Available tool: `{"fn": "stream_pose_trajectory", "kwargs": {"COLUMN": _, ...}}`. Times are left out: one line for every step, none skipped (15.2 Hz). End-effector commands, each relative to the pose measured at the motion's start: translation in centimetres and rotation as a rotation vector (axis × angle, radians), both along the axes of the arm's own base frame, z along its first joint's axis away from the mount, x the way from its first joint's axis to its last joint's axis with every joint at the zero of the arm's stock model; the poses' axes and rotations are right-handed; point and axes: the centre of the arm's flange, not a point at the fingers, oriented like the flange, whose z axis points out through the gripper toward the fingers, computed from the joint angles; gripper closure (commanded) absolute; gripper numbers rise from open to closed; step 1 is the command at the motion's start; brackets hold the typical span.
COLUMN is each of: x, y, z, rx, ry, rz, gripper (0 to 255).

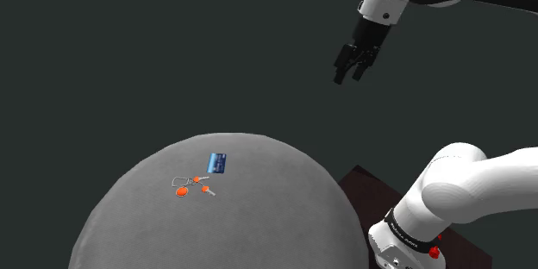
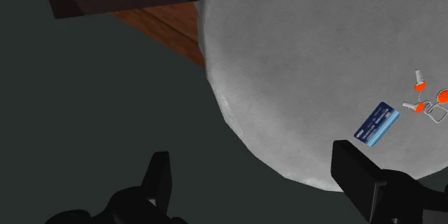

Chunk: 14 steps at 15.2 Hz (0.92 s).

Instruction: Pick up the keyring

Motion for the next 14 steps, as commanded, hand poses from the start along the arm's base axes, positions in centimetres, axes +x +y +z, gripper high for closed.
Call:
{"fn": "stream_pose_trajectory", "kwargs": {"x": 0.0, "y": 0.0, "z": 0.0, "rx": 0.000, "ry": 0.000, "rz": 0.000, "gripper": 0}}
{"fn": "stream_pose_trajectory", "kwargs": {"x": 0.7, "y": 0.9, "z": -0.7, "rx": -0.001, "ry": 0.002, "rz": 0.017, "gripper": 0}}
{"fn": "stream_pose_trajectory", "kwargs": {"x": 1.3, "y": 1.9, "z": -1.4, "rx": -0.003, "ry": 0.003, "rz": 0.034, "gripper": 0}}
{"fn": "stream_pose_trajectory", "kwargs": {"x": 2.0, "y": 2.8, "z": -2.1, "rx": -0.004, "ry": 0.005, "rz": 0.050, "gripper": 0}}
{"fn": "stream_pose_trajectory", "kwargs": {"x": 2.6, "y": 3.8, "z": -2.8, "rx": -0.006, "ry": 0.006, "rz": 0.067, "gripper": 0}}
{"fn": "stream_pose_trajectory", "kwargs": {"x": 3.2, "y": 4.7, "z": -3.5, "rx": -0.007, "ry": 0.008, "rz": 0.084, "gripper": 0}}
{"fn": "stream_pose_trajectory", "kwargs": {"x": 3.8, "y": 5.7, "z": -4.2, "rx": -0.009, "ry": 0.009, "rz": 0.101, "gripper": 0}}
{"fn": "stream_pose_trajectory", "kwargs": {"x": 4.3, "y": 6.7, "z": -5.0, "rx": -0.010, "ry": 0.011, "rz": 0.117, "gripper": 0}}
{"fn": "stream_pose_trajectory", "kwargs": {"x": 4.9, "y": 7.7, "z": -5.7, "rx": -0.012, "ry": 0.012, "rz": 0.134, "gripper": 0}}
{"fn": "stream_pose_trajectory", "kwargs": {"x": 5.4, "y": 8.6, "z": -6.4, "rx": -0.013, "ry": 0.014, "rz": 0.151, "gripper": 0}}
{"fn": "stream_pose_trajectory", "kwargs": {"x": 5.9, "y": 9.7, "z": -7.1, "rx": -0.015, "ry": 0.015, "rz": 0.168, "gripper": 0}}
{"fn": "stream_pose_trajectory", "kwargs": {"x": 6.4, "y": 10.7, "z": -7.8, "rx": -0.016, "ry": 0.017, "rz": 0.184, "gripper": 0}}
{"fn": "stream_pose_trajectory", "kwargs": {"x": 6.9, "y": 11.7, "z": -8.6, "rx": -0.018, "ry": 0.018, "rz": 0.201, "gripper": 0}}
{"fn": "stream_pose_trajectory", "kwargs": {"x": 7.4, "y": 12.7, "z": -9.3, "rx": -0.019, "ry": 0.020, "rz": 0.218, "gripper": 0}}
